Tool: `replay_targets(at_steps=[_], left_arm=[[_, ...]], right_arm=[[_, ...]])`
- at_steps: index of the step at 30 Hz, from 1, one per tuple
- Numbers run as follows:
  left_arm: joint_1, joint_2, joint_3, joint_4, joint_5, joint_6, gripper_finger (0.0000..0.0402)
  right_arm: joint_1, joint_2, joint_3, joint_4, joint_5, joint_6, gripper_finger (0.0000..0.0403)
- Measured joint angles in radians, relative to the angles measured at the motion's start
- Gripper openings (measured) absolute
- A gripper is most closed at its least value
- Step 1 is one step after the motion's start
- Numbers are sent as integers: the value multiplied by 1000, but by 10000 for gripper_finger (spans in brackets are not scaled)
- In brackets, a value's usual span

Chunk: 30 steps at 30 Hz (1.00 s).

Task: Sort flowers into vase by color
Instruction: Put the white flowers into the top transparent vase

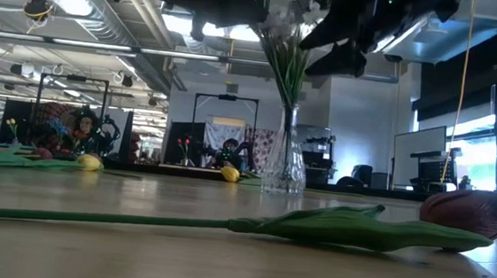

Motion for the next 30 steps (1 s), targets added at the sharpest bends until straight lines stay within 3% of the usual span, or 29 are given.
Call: replay_targets(at_steps=[6,12,22,30], left_arm=[[3,-6,24,-26,21,1,9],[6,-6,103,-103,43,50,9],[51,-8,118,-202,134,20,9],[80,-8,118,-226,137,-28,9]], right_arm=[[0,30,0,-42,-7,-19,343],[-1,39,-11,-148,63,-96,343],[0,251,-25,89,-19,-168,343],[0,369,-24,262,-53,-200,343]])
